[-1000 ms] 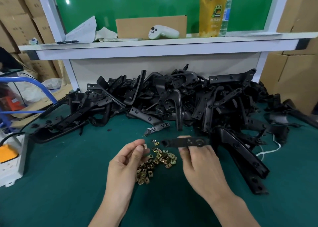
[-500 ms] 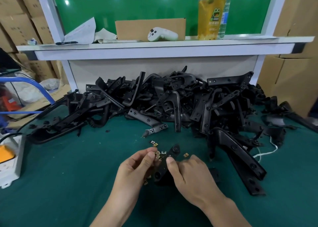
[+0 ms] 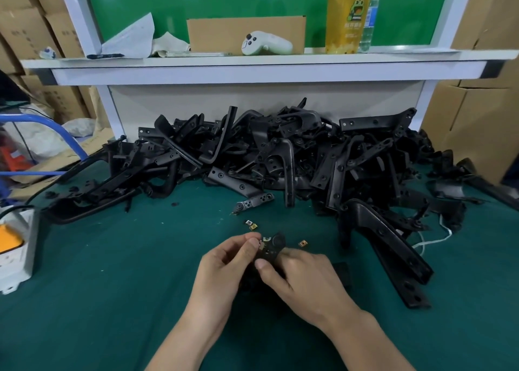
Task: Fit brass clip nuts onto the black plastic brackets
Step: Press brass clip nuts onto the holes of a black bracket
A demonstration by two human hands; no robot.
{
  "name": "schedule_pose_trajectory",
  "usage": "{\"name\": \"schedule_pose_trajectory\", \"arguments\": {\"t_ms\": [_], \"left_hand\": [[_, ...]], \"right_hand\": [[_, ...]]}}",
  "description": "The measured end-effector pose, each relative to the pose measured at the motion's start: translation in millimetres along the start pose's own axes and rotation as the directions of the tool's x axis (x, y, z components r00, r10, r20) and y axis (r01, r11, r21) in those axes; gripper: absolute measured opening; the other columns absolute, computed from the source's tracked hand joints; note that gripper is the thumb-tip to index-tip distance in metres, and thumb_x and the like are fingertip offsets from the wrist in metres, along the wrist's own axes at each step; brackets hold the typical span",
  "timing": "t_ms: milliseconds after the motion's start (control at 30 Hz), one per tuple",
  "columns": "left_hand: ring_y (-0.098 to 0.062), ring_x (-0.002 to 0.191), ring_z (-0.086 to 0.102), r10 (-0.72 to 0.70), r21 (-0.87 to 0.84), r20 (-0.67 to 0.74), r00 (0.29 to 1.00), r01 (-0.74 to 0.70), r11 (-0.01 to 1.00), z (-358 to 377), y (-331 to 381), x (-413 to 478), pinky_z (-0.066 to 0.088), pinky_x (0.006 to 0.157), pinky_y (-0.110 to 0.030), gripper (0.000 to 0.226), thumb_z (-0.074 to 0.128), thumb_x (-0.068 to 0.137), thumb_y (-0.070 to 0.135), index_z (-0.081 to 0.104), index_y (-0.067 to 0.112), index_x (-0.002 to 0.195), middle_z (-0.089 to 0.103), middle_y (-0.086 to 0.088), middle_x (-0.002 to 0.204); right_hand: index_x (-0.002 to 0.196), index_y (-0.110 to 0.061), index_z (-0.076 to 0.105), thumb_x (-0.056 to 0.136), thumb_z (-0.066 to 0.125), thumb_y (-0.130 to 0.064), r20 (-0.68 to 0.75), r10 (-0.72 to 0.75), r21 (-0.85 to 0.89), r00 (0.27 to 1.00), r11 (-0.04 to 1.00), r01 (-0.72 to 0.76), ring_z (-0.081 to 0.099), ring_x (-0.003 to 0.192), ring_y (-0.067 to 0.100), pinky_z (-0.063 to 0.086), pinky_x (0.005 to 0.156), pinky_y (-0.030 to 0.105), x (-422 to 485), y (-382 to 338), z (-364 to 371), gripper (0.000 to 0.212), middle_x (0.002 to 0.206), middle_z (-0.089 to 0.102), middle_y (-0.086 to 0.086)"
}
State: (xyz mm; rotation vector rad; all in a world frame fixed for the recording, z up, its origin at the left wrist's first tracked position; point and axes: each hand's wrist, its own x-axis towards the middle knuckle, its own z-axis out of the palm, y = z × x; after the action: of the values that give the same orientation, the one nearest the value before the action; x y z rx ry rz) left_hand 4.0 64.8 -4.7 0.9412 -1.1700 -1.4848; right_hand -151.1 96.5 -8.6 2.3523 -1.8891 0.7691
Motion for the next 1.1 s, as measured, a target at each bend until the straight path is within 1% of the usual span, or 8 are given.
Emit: {"name": "schedule_pose_trajectory", "arguments": {"t_ms": [100, 200, 300, 367, 633, 800, 900, 1100], "left_hand": [[-0.02, 0.098, 0.073, 0.008, 0.013, 0.021, 1.0, -0.009, 1.0, -0.6, -0.3, -0.2, 0.056, 0.095, -0.044, 0.037, 0.074, 0.07, 0.046, 0.08, 0.025, 0.1, 0.077, -0.007, 0.104], [-0.016, 0.094, 0.073, 0.031, 0.056, 0.01, 0.999, -0.032, 0.998, -1.2, -0.4, -0.7, 0.057, 0.088, -0.038, 0.031, 0.073, 0.073, 0.046, 0.08, 0.028, 0.098, 0.078, -0.004, 0.1], [-0.011, 0.094, 0.073, 0.07, 0.143, 0.002, 0.998, -0.069, 0.987, -1.8, -0.5, -1.0, 0.056, 0.079, -0.022, 0.012, 0.07, 0.088, 0.034, 0.079, 0.034, 0.097, 0.078, 0.002, 0.098], [-0.009, 0.093, 0.073, 0.086, 0.195, -0.005, 0.996, -0.083, 0.977, -2.1, 0.2, -1.2, 0.055, 0.076, -0.017, 0.013, 0.068, 0.093, 0.03, 0.078, 0.037, 0.096, 0.078, 0.005, 0.096], [-0.008, 0.095, 0.073, 0.098, 0.19, -0.018, 0.995, -0.093, 0.977, 4.4, 3.0, -5.7, 0.054, 0.076, -0.014, 0.018, 0.068, 0.095, 0.024, 0.079, 0.037, 0.093, 0.078, 0.005, 0.096], [-0.009, 0.094, 0.073, 0.097, 0.16, -0.027, 0.995, -0.092, 0.983, 9.0, 3.0, -8.5, 0.053, 0.076, -0.013, 0.014, 0.068, 0.093, 0.023, 0.08, 0.03, 0.092, 0.079, 0.004, 0.096], [-0.004, 0.092, 0.072, 0.13, 0.18, -0.071, 0.989, -0.116, 0.977, 9.9, 3.2, -10.5, 0.051, 0.074, -0.01, 0.014, 0.064, 0.097, 0.022, 0.077, 0.025, 0.098, 0.078, 0.009, 0.095], [0.002, 0.085, 0.07, 0.164, 0.258, -0.067, 0.984, -0.141, 0.956, 8.9, 4.5, -13.5, 0.048, 0.07, -0.006, 0.02, 0.06, 0.099, 0.012, 0.074, 0.026, 0.101, 0.077, 0.014, 0.09]], "right_hand": [[0.109, -0.034, 0.065, 0.092, 0.0, -0.076, 0.025, -0.003, -0.015, 1.0, 1.0, 0.004, 0.062, 0.09, 0.012, 0.043, 0.062, 0.03, -0.2, -1.1, -0.6, 0.08, 0.112, 0.063, -0.016], [0.119, -0.035, 0.063, 0.089, -0.006, -0.079, 0.073, 0.011, -0.026, 0.997, 1.0, -0.009, 0.063, 0.095, 0.012, 0.047, 0.066, 0.031, 0.5, -0.9, -1.8, 0.087, 0.119, 0.061, -0.017], [0.128, -0.037, 0.06, 0.087, -0.005, -0.081, 0.1, 0.01, -0.023, 0.995, 1.0, -0.007, 0.062, 0.1, 0.011, 0.048, 0.069, 0.031, 1.3, -1.5, -2.8, 0.088, 0.124, 0.06, -0.018], [0.131, -0.038, 0.058, 0.085, -0.006, -0.082, 0.12, 0.01, -0.033, 0.993, 0.999, -0.006, 0.062, 0.104, 0.011, 0.047, 0.07, 0.031, 1.7, -1.2, -3.3, 0.09, 0.128, 0.058, -0.018], [0.122, -0.037, 0.062, 0.083, -0.008, -0.082, 0.126, -0.009, -0.031, 0.992, 0.999, 0.013, 0.062, 0.099, 0.013, 0.04, 0.064, 0.03, 2.1, -1.5, -3.5, 0.092, 0.129, 0.059, -0.017], [0.117, -0.031, 0.065, 0.084, -0.004, -0.082, 0.123, -0.011, 0.001, 0.992, 1.0, 0.01, 0.064, 0.095, 0.014, 0.041, 0.062, 0.031, 2.3, -2.2, -4.2, 0.092, 0.126, 0.061, -0.016], [0.117, -0.035, 0.063, 0.081, -0.006, -0.083, 0.147, 0.005, 0.004, 0.989, 1.0, -0.005, 0.063, 0.097, 0.012, 0.04, 0.063, 0.03, 3.0, -1.0, -5.2, 0.091, 0.122, 0.059, -0.017], [0.109, -0.037, 0.062, 0.084, 0.008, -0.076, 0.15, 0.015, -0.003, 0.989, 1.0, -0.015, 0.061, 0.093, 0.014, 0.041, 0.064, 0.031, 3.2, -1.3, -5.6, 0.072, 0.11, 0.058, -0.014]]}}
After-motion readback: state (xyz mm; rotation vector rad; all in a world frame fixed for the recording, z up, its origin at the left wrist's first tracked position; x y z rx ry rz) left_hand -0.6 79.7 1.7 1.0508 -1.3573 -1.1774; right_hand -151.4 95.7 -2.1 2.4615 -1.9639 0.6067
